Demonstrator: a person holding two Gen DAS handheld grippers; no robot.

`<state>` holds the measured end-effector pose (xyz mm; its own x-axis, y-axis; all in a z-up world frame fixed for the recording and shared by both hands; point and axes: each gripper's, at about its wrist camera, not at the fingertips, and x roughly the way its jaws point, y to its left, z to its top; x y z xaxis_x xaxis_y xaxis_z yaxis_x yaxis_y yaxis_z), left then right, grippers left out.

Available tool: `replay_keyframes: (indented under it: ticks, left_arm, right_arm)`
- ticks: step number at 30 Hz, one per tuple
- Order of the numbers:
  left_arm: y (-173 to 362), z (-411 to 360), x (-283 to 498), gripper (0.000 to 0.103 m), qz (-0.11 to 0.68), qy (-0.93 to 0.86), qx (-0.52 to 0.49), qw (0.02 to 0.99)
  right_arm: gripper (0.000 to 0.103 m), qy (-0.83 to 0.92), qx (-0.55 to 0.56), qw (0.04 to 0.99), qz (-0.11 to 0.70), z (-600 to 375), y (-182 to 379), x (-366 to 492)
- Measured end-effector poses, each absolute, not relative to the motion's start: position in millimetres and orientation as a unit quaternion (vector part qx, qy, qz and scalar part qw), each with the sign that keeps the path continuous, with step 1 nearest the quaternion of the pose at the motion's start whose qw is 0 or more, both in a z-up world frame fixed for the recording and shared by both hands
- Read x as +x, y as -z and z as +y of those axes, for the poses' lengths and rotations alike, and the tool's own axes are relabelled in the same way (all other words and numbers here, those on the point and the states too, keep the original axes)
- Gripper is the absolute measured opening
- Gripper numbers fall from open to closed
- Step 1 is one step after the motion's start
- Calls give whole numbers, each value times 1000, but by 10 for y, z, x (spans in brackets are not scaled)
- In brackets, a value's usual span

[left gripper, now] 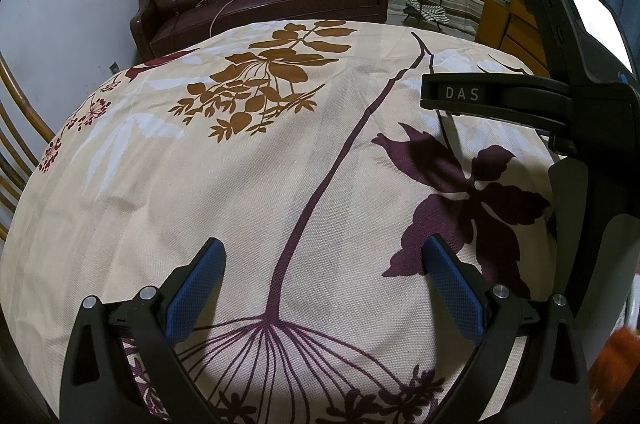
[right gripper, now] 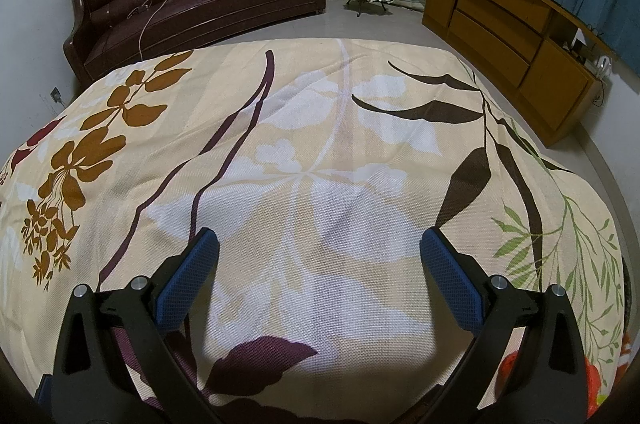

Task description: Collect trash

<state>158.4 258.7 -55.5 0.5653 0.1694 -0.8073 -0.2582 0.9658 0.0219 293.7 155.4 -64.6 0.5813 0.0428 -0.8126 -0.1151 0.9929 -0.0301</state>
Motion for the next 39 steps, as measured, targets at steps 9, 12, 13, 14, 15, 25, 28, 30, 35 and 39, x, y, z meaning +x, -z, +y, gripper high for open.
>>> replay_keyframes:
  ticks: [9,12,13,14,15,25,28,30,35,39]
  left_arm:
    - [556,2605,1600,97,450,-121,-49,883]
    - [556,2608,1602,97,450,-121,-49,883]
    - [557,2597,1592,97,450,-121,-49,883]
    - [556,2597,1592,97,450,-121,-49,883]
    - [556,2610,1604,97,450,-121,-49,883]
    - [556,2599,1593,97,450,-121,-49,883]
    - [556,2599,1594,97,450,-121,-49,883]
    - [556,2602,1596,97,450,-121,-49,883]
    - [556,2598,1591,97,450,-121,-49,883]
    - [556,2596,1590,97,450,-121,-49,883]
  right_arm:
    - [99,-44,-40,888,455,1554,646,2936]
    - [99,-45,-40,888,455,1554,646,2935]
    - [99,-45,-40,888,455,1555,646,2936]
    - [99,-45,-40,888,455,1555,646,2936]
    - [99,-45,-40,888,455,1555,646,2936]
    - [99,-45,-39,888,455,1553,645,2934]
    - [99,-45,-39,888,455,1554,645,2935]
    - [99,-45,-39,888,455,1553,645,2934]
    - [99,-45,-39,888,455,1554,645,2935]
    - [99,-45,-39,888,455,1552,644,2934]
